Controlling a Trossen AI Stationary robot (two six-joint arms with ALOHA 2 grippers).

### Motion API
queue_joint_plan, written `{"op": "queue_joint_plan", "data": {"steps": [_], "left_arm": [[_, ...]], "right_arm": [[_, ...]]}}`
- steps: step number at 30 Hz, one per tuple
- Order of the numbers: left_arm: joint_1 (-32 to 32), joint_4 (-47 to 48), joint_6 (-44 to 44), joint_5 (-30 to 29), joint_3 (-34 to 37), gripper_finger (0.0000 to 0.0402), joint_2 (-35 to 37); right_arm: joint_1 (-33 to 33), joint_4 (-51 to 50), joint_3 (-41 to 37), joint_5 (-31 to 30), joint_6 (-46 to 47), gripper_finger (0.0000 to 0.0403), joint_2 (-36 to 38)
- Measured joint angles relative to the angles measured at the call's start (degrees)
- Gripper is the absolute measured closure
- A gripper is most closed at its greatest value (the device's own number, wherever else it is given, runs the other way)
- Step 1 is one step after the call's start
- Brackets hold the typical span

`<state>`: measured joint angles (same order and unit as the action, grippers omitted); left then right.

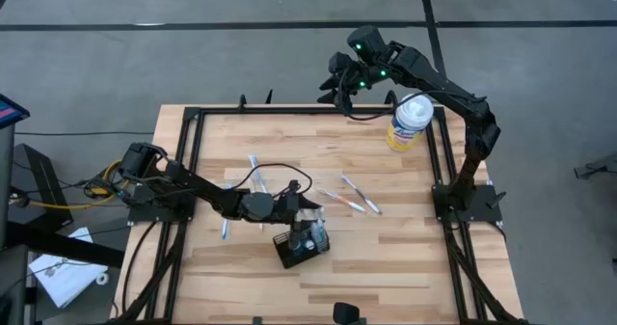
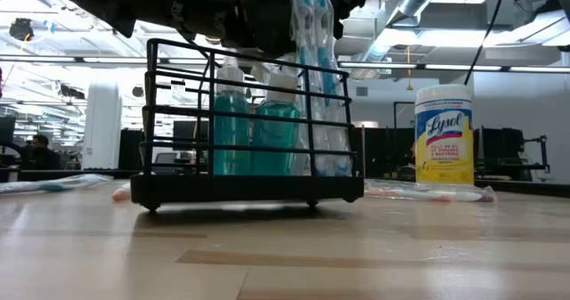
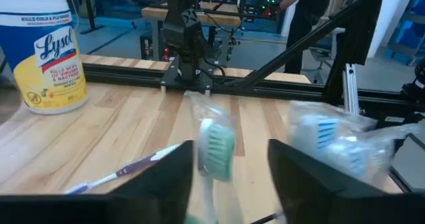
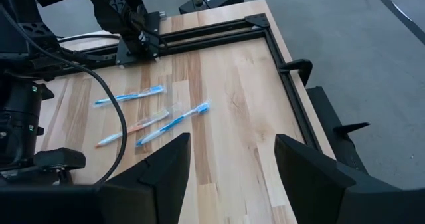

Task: Pick & Place toothbrushing station
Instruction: Put the green toothbrush into the mesh organizer, then put the blue toothbrush into the mesh organizer

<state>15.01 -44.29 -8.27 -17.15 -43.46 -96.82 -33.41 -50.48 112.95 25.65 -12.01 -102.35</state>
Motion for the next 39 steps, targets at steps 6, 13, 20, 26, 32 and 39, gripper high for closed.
{"op": "queue_joint_plan", "data": {"steps": [6,13,20,26,32,39], "left_arm": [[0.02,-0.24,1.13,-0.02,-0.72,0.0172,0.00],[0.13,-0.89,3.77,1.12,-5.38,0.0192,0.02],[0.07,-0.93,4.00,1.92,-6.03,0.0198,0.02],[-1.64,-1.25,9.72,-0.06,-8.35,0.0198,3.46],[-8.55,8.14,12.55,-5.11,-9.20,0.0198,13.35],[-18.97,32.44,13.96,-7.41,-9.20,0.0198,30.00]], "right_arm": [[-0.02,-0.02,0.00,0.00,-0.21,0.0194,0.00],[-0.04,-0.02,0.00,1.33,-0.48,0.0194,0.00],[-0.04,-0.04,0.00,1.53,-0.48,0.0194,0.00],[0.34,1.56,0.00,1.51,-0.39,0.0194,0.00],[0.92,8.35,0.00,1.47,4.42,0.0194,0.00],[0.87,15.03,0.00,-0.88,11.36,0.0194,0.00]]}}
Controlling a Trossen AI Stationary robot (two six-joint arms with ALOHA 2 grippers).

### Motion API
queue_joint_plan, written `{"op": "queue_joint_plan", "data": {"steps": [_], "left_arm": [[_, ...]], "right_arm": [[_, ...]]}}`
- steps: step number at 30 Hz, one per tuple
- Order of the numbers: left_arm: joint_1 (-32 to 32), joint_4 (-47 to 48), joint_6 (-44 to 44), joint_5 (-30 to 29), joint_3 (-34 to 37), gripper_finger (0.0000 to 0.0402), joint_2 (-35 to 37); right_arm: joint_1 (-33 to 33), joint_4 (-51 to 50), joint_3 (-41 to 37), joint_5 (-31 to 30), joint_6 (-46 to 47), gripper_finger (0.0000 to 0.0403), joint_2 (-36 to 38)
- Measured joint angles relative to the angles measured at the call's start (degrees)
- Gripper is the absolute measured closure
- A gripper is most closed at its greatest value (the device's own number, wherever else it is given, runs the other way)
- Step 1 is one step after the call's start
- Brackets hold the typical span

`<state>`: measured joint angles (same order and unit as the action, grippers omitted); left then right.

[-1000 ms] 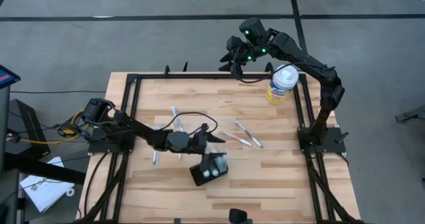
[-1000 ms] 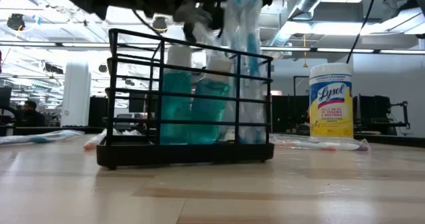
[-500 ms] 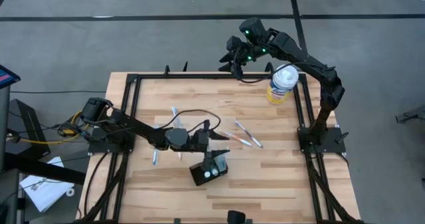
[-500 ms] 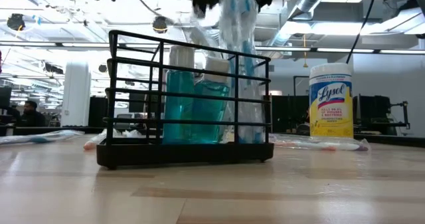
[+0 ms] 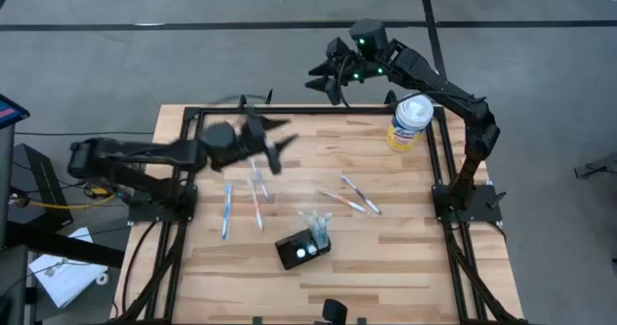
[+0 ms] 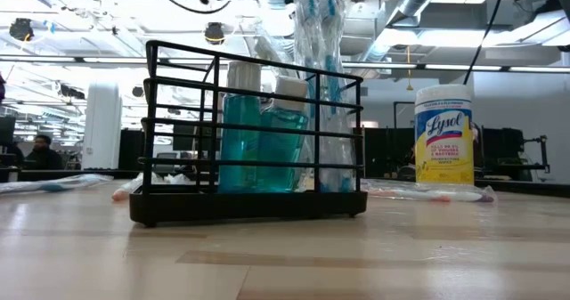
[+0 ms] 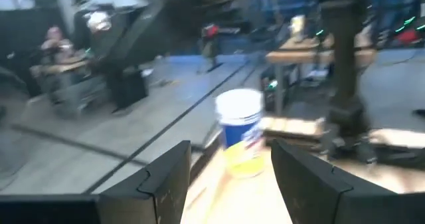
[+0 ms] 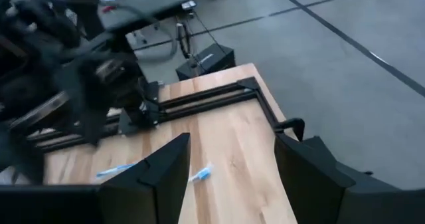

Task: Pick & Place toothbrushing station
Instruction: Put the blue toothbrush into the mesh organizer

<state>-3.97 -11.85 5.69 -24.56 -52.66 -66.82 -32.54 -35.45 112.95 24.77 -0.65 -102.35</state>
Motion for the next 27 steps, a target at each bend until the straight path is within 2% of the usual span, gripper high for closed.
{"op": "queue_joint_plan", "data": {"steps": [5,9,18,27], "left_arm": [[-7.56,16.85,-1.06,2.17,0.03,0.0198,7.98],[-13.18,23.70,-4.22,5.49,0.04,0.0203,11.85],[-20.56,27.16,-2.99,8.99,0.04,0.0226,15.59],[-25.69,28.87,-3.11,12.50,0.06,0.0223,12.77]], "right_arm": [[1.56,-0.73,0.04,-4.25,1.43,0.0194,-0.95],[3.38,-2.17,0.15,-6.93,2.19,0.0194,-2.31],[4.25,-9.95,-0.02,-10.04,7.61,0.0194,-4.82],[4.41,-14.51,0.02,-11.36,9.71,0.0194,-5.66]]}}
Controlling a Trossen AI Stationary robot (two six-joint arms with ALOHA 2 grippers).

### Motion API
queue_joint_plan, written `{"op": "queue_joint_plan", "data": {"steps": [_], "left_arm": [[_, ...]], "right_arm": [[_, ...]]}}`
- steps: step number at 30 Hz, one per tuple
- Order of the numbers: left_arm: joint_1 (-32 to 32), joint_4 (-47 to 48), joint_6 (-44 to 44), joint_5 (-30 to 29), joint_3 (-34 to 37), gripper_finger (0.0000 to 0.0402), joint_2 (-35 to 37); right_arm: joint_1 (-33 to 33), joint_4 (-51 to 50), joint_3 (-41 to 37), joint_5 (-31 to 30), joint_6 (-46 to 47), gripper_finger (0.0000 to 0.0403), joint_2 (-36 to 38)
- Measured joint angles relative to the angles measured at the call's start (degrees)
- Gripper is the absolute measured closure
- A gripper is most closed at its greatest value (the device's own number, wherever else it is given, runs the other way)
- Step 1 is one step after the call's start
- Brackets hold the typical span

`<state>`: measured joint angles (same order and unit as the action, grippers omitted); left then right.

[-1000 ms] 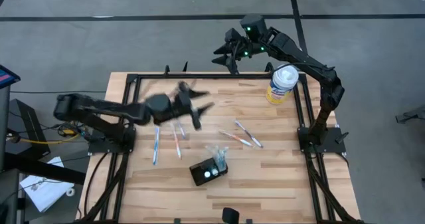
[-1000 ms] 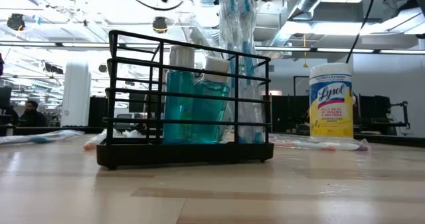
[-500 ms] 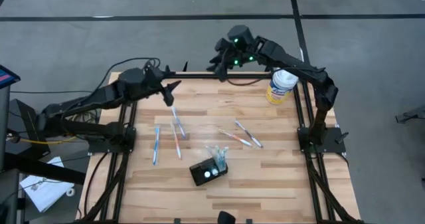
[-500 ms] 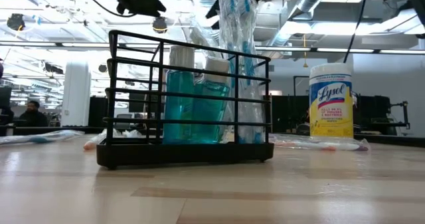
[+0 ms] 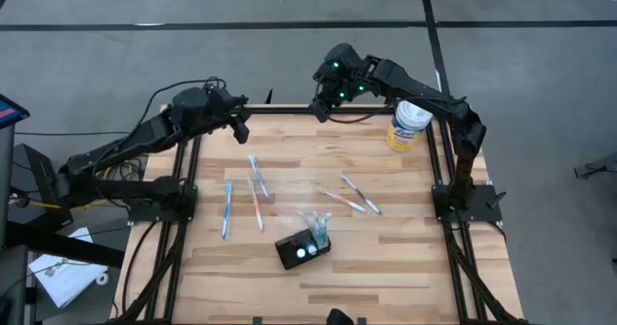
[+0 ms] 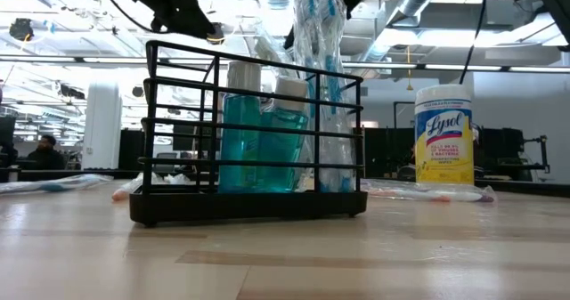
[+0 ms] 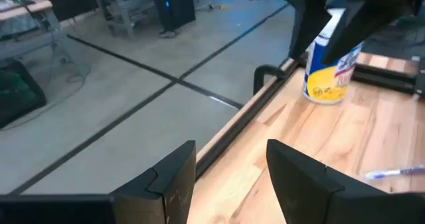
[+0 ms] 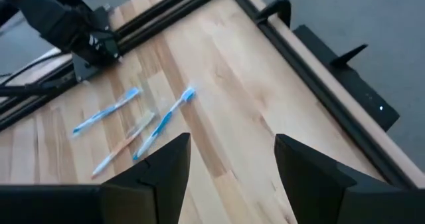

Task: Pick & Place toothbrushing station
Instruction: Put the blue toothbrush into the mesh organizer

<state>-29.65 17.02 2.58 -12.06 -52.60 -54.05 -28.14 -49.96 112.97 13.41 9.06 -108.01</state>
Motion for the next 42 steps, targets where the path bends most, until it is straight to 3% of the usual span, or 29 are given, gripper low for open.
{"op": "queue_joint_plan", "data": {"steps": [11,15,18,28,34,42], "left_arm": [[-0.65,-0.68,-4.89,0.56,0.00,0.0225,-4.94],[-0.65,-2.20,-5.01,-0.03,0.00,0.0225,-5.48],[-0.65,-4.24,-7.41,-2.78,0.00,0.0225,-5.48],[-0.81,-4.68,-15.47,-3.10,0.00,0.0225,-5.48],[-0.81,-4.49,-16.58,-4.13,0.00,0.0225,-6.27],[-0.81,-5.39,-16.84,-4.57,0.02,0.0225,-7.69]], "right_arm": [[1.75,2.86,-0.04,0.32,0.33,0.0194,-4.30],[1.46,5.88,-0.11,5.78,-0.26,0.0194,-5.09],[1.41,10.23,0.00,6.10,-1.79,0.0194,-4.49],[-1.68,12.58,0.05,4.78,-8.02,0.0195,-3.37],[-1.67,11.59,0.05,4.35,-9.47,0.0218,-3.37],[0.22,11.66,0.03,-2.43,-16.40,0.0231,-3.37]]}}
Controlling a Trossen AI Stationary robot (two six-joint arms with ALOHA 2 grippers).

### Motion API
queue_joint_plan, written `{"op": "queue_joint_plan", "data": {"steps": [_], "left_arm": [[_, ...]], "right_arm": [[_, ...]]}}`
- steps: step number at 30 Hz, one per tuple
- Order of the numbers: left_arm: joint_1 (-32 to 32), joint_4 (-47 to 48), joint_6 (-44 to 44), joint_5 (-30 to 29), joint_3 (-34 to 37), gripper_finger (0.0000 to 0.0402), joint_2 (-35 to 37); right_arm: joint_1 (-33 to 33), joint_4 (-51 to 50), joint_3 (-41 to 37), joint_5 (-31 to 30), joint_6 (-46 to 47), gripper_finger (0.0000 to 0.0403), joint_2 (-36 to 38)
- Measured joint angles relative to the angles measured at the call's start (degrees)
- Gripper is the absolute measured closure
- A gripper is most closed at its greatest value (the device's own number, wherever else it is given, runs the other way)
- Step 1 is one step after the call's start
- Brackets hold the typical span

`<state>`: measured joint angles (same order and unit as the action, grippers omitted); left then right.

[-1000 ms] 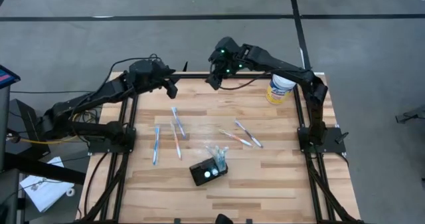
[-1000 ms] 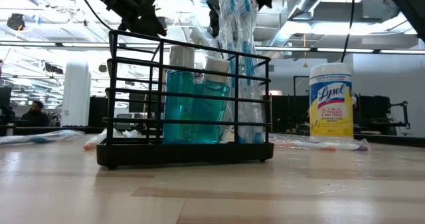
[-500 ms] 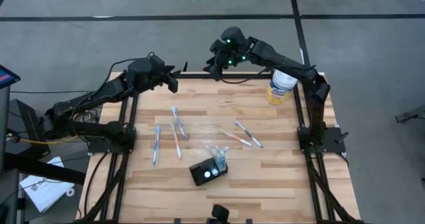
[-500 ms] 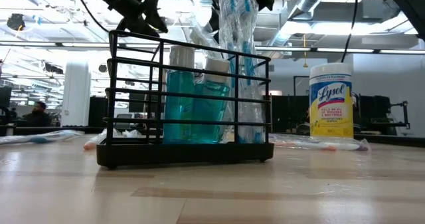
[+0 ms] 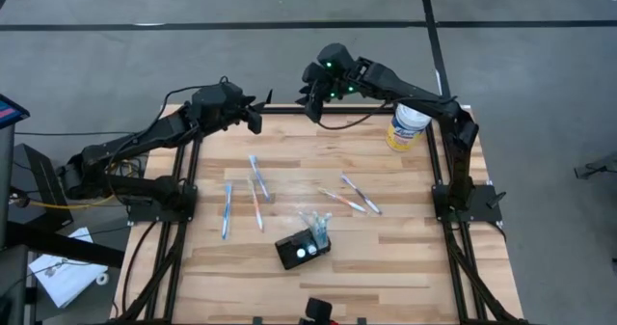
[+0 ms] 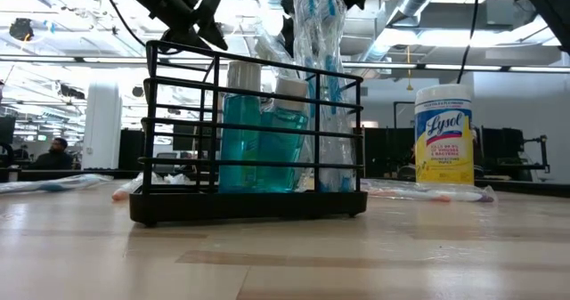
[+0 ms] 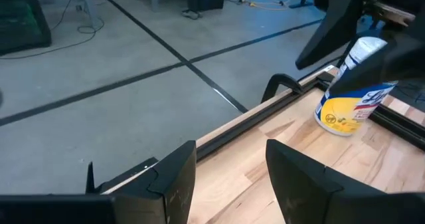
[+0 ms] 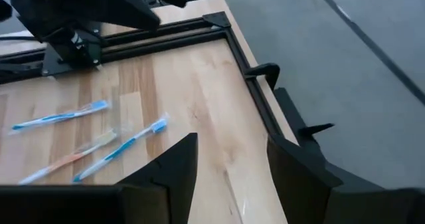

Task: Pick & Place toothbrushing station
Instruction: Put the blue toothbrush into the mesh organizer

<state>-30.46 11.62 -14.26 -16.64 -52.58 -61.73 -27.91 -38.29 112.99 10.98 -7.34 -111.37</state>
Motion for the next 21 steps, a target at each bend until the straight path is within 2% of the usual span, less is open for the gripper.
{"op": "queue_joint_plan", "data": {"steps": [3,7,12,16,18,21], "left_arm": [[-0.11,-0.42,-0.17,-0.03,0.00,0.0225,-0.40],[-0.11,-0.34,1.49,0.99,0.02,0.0225,-0.66],[-0.37,-0.42,3.77,5.31,0.04,0.0231,-0.90],[-0.37,-0.18,5.16,7.93,0.04,0.0245,-0.90],[-0.37,-0.08,6.62,9.07,0.04,0.0252,-0.90],[-0.37,0.40,7.97,9.22,0.04,0.0260,-0.90]], "right_arm": [[0.64,0.02,0.00,-0.63,0.12,0.0230,0.00],[0.29,-3.12,0.00,-0.22,5.86,0.0235,-0.02],[-0.70,-8.11,-0.15,4.06,13.17,0.0238,-1.70],[-1.82,-14.59,0.17,-0.32,14.09,0.0233,-2.35],[-3.18,-21.05,-0.15,-1.00,14.28,0.0229,-3.34],[-4.32,-25.50,-0.11,-2.11,14.28,0.0225,-5.23]]}}
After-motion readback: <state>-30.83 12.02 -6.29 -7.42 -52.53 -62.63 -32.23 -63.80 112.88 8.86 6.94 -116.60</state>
